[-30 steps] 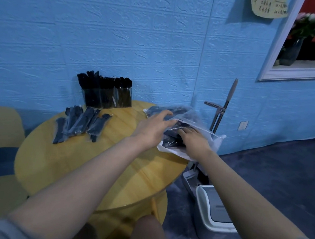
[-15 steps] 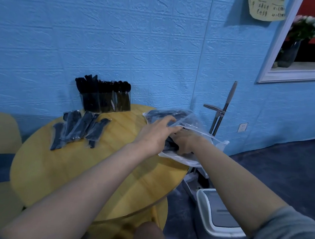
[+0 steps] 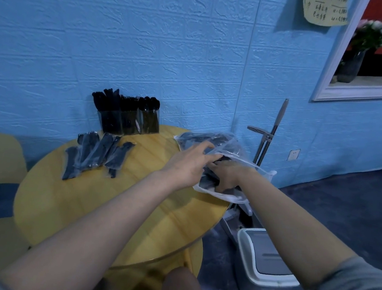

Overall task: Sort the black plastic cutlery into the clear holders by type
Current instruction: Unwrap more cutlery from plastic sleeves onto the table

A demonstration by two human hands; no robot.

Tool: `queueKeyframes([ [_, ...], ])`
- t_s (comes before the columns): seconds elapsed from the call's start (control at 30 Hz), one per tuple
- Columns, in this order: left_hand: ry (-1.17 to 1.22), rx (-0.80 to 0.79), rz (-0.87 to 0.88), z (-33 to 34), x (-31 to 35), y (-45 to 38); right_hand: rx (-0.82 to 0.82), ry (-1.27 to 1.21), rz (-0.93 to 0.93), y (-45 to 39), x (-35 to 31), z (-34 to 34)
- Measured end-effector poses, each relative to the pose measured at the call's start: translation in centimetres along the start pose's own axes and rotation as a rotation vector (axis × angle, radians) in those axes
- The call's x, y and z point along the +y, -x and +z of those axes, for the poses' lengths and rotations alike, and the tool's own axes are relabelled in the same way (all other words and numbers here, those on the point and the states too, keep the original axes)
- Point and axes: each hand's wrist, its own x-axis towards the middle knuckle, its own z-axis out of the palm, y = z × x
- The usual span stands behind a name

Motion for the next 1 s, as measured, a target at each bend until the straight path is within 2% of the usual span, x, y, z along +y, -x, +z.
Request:
queueKeyframes([
  [0.2,0.18,-0.06,-0.002,-0.1,0.3,0.7,0.101,-0.019,0.012,0.2,-0.6,0.7],
  [0.33,0.166,-0.045,-0.022,0.1,0.4,1.0,0.329,0.042,-0.016,1.2,-0.2,3.0],
  [0.53,0.143,-0.048,-0.063,0.5,1.0,1.2,0.571,-0.084,-0.085,4.5,0.0,5.0],
  [0.73,0.267,-0.053,-0.073,1.2,1.1,1.8,0.867,-0.068,-0.262,7.5,-0.7,5.7],
  [0.83,0.42,-0.057,-0.096,0.7,1.4,2.2,0.903,-0.06,-0.32,8.7,-1.5,5.0],
  [0.93,0.698,-0.125,-0.178,-0.6,1.6,2.9,0.879,-0.016,-0.331,9.8,-2.2,3.8],
  [1.0,0.803,-0.143,-0.214,-1.2,1.5,3.6,0.856,0.016,-0.339,10.4,-2.7,3.1],
])
